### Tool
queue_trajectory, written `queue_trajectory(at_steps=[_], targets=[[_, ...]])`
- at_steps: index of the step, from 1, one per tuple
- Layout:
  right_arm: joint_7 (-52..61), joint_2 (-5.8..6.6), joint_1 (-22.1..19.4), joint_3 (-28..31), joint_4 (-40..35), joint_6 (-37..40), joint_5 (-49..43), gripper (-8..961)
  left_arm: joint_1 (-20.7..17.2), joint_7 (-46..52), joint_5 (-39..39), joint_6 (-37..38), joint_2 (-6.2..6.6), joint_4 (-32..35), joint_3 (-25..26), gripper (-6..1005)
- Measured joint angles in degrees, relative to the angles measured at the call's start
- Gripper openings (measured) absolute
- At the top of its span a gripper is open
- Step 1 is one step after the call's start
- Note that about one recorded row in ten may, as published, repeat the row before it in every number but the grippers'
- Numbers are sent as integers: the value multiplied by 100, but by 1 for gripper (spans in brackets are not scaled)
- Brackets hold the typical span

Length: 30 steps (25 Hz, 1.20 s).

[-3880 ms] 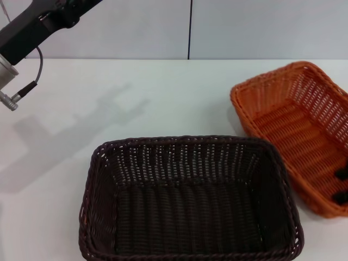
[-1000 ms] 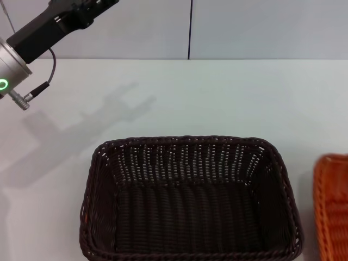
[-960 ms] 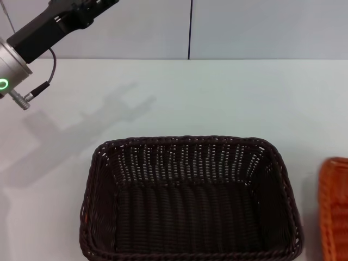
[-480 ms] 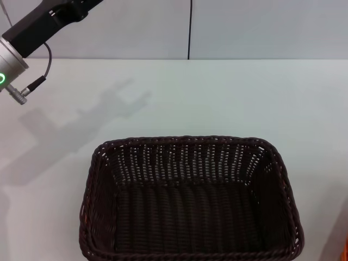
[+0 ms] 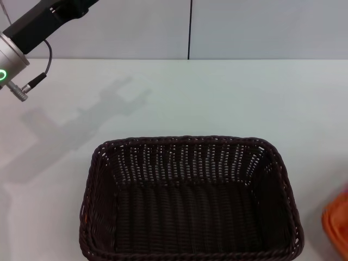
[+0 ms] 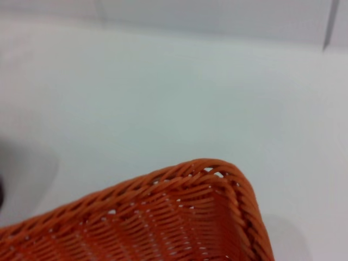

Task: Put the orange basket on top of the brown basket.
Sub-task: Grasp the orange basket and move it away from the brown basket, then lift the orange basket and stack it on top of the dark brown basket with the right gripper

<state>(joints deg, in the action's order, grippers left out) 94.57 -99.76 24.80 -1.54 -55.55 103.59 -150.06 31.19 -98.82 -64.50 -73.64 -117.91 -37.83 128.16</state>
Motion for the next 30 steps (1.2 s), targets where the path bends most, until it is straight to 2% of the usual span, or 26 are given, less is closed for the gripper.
queue_trajectory(at_steps=[1, 2, 3, 5, 6, 7, 8, 9, 10, 11, 17, 21, 25, 26, 27, 28, 29, 30], targets=[[22, -22, -152, 186, 89, -77, 473, 154, 0, 1, -1, 27, -1, 3, 8, 827], [22, -22, -152, 186, 89, -77, 473, 154, 0, 1, -1, 27, -1, 3, 8, 827], [77, -64, -332, 377, 237, -262, 1017, 154, 3, 2, -1, 50, -2, 4, 15, 827], [107, -104, -435, 476, 342, -399, 1320, 154, 9, 3, -1, 76, -2, 4, 16, 827], [105, -213, -620, 587, 549, -671, 1871, 154, 24, 3, -1, 147, -5, 4, 17, 827], [105, -213, -620, 587, 549, -671, 1871, 154, 24, 3, -1, 147, -5, 4, 17, 827], [14, -349, -782, 602, 781, -910, 2449, 154, 53, 2, -1, 209, -10, 19, 17, 827], [-52, -409, -830, 585, 895, -991, 2699, 154, 53, 2, -1, 209, -10, 19, 17, 827], [-52, -409, -830, 585, 895, -991, 2699, 154, 70, 0, -1, 226, -13, 33, 17, 827], [-185, -508, -879, 554, 1209, -1085, 3150, 154, 118, -1, -1, 267, -11, 79, 17, 827], [-414, -564, -796, 547, 2025, -1067, 3749, 154, 227, -3, -1, 430, -8, 141, 8, 827], [-533, -756, -705, 545, 2245, -823, 4246, 154, 329, -5, -1, 534, -1, 235, -15, 827], [-555, -822, -702, 536, 2388, -466, 4613, 155, 360, -5, -15, 582, 3, 255, -19, 827], [-608, -911, -682, 536, 2494, -234, 4812, 155, 375, -5, -19, 609, 3, 278, -25, 827], [-608, -911, -682, 536, 2494, -234, 4812, 155, 375, -5, -19, 609, 3, 278, -25, 827], [-695, -1057, -641, 536, 2559, -111, 4947, 155, 380, -5, -25, 627, 4, 286, -28, 827], [-695, -1057, -641, 536, 2559, -111, 4947, 155, 380, -5, -25, 627, 4, 286, -28, 827], [-735, -1128, -619, 538, 2583, -86, 4980, 155, 381, -5, -28, 637, 5, 286, -28, 827]])
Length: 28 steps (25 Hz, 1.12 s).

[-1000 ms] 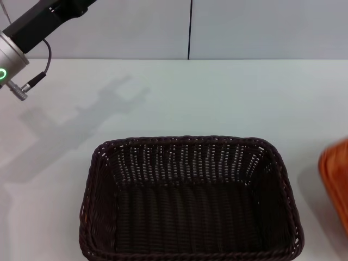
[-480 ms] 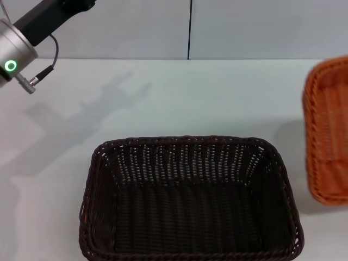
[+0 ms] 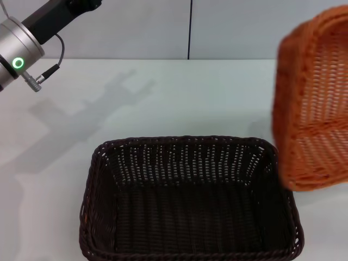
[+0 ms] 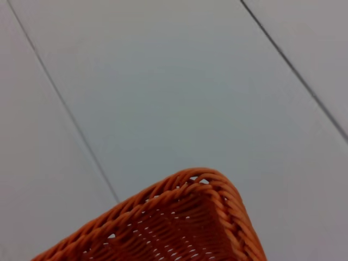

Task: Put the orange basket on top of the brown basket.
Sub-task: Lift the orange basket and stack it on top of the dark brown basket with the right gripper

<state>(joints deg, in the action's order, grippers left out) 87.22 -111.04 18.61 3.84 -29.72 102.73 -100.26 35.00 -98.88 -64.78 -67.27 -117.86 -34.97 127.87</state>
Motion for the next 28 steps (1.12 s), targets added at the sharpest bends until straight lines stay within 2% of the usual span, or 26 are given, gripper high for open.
queue_trajectory(at_steps=[1, 2, 5, 6, 7, 11, 23, 28], targets=[[-79, -160, 60, 0, 65, 51, 33, 155, 0, 0, -3, 37, 0, 0, -2, 827], [-79, -160, 60, 0, 65, 51, 33, 155, 0, 0, -3, 37, 0, 0, -2, 827], [-247, -376, 118, 1, 251, 113, 36, 155, 19, 3, -6, 95, 2, 30, -11, 827], [-424, -502, 140, -3, 508, 151, 16, 155, 54, 4, -9, 128, 7, 99, -22, 827], [-424, -502, 140, -3, 508, 151, 16, 155, 54, 4, -9, 128, 7, 99, -22, 827], [-855, -725, 153, -345, 1017, 142, -12, 155, 144, 2, -20, 204, 10, 230, -26, 827], [-1509, -774, 145, -707, 2242, 38, -295, 154, 226, 0, -45, 316, 18, 278, -26, 827], [-1672, -780, 162, -824, 2516, 1, -367, 154, 235, 0, -45, 323, 18, 299, -26, 827]])
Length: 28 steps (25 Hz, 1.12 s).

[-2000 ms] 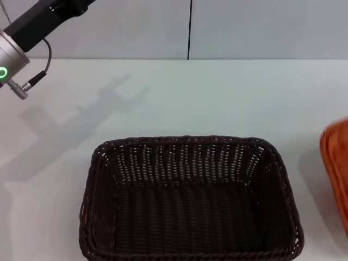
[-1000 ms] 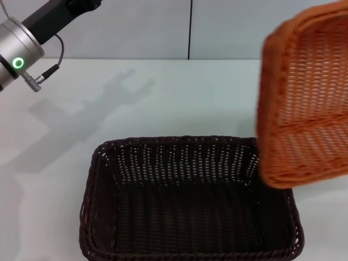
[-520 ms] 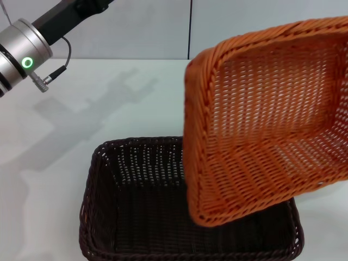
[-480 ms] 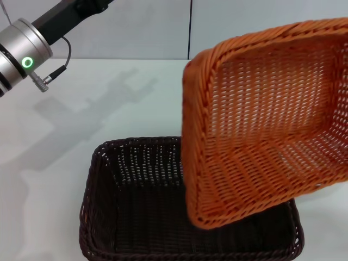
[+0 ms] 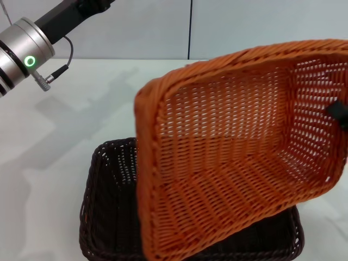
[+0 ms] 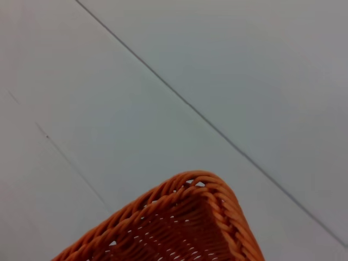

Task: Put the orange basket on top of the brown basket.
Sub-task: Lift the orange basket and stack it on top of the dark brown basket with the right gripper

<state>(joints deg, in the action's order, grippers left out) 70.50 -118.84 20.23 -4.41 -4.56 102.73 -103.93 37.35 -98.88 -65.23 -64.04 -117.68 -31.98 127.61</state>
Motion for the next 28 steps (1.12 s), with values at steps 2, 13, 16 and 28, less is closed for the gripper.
queue_trajectory(at_steps=[2, 13, 16, 28], targets=[[-63, -7, -9, -58, 102, 0, -18, 154, 1, 0, 0, 3, 0, 0, 0, 827], [-213, -4, -91, -295, 213, -287, -272, 155, 79, 1, 2, 114, 0, 81, -9, 827], [-213, 0, -71, -332, 174, -340, -310, 176, 88, 4, 1, 126, -2, 94, -9, 827], [121, 41, 117, -693, -469, -329, -352, 432, 158, 4, 2, 272, -18, 153, -5, 827]])
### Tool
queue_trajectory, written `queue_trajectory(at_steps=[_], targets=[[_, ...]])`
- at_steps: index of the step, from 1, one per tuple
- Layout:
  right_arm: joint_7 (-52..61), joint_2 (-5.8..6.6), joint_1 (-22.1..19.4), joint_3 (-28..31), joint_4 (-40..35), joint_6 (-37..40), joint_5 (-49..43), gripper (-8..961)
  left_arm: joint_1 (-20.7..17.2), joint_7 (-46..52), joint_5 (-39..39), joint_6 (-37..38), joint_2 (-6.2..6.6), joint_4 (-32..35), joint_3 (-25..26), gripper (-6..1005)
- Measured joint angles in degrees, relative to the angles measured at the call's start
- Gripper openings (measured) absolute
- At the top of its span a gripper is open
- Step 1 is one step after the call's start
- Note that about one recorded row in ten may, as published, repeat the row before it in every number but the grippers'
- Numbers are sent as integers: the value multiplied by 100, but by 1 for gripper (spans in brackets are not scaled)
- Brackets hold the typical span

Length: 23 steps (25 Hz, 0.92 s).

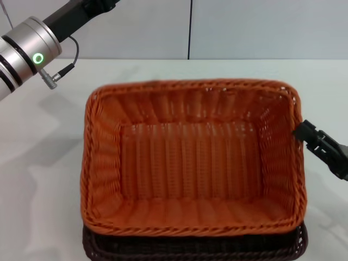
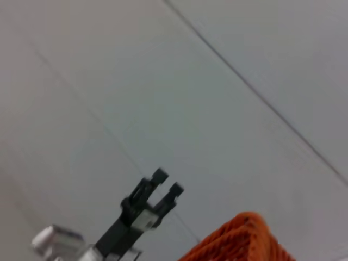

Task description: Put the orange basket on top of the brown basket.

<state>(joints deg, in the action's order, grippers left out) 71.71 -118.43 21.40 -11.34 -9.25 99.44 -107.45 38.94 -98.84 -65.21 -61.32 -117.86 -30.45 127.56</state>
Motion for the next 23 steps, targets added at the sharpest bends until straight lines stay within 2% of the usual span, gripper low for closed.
queue_trajectory(at_steps=[5, 7, 9, 10, 11, 13, 14, 15, 16, 19, 20, 21, 22, 23], targets=[[121, 3, 63, -104, -250, 165, -6, 627, 81, -4, 0, 154, -9, 73, 13, 827], [131, 20, 63, -79, -312, 237, 5, 648, 84, -7, 4, 163, -9, 78, 27, 827], [147, 95, 64, -2, -435, 475, 19, 669, 84, -9, 6, 169, -9, 79, 32, 827], [152, 209, 56, 180, -556, 813, 32, 680, 84, -11, 23, 202, -9, 82, 40, 827], [152, 209, 56, 180, -556, 813, 32, 680, 84, -13, 34, 207, -8, 81, 42, 827], [154, 332, 35, 430, -676, 1094, 41, 680, 84, -25, 46, 213, -8, 72, 56, 827], [157, 400, 23, 581, -724, 1197, 63, 680, 82, -43, 49, 213, -8, 69, 79, 827], [166, 559, -17, 892, -787, 1302, 210, 680, 76, -61, 51, 202, -8, 69, 105, 827], [166, 559, -17, 892, -787, 1302, 210, 680, 76, -61, 51, 202, -8, 69, 105, 827], [172, 738, -97, 1250, -831, 1175, 724, 680, 21, -74, 54, 150, -8, 66, 190, 827], [172, 788, -128, 1406, -914, 854, 1149, 680, -58, -132, 87, 12, -8, 37, 233, 827], [172, 788, -128, 1406, -914, 854, 1149, 680, -58, -132, 87, 12, -8, 37, 233, 827], [152, 774, -119, 1482, -1108, 323, 1568, 680, -95, -211, 120, -89, -8, 30, 254, 827], [152, 774, -119, 1482, -1108, 323, 1568, 680, -148, -357, 192, -252, -13, 31, 288, 827]])
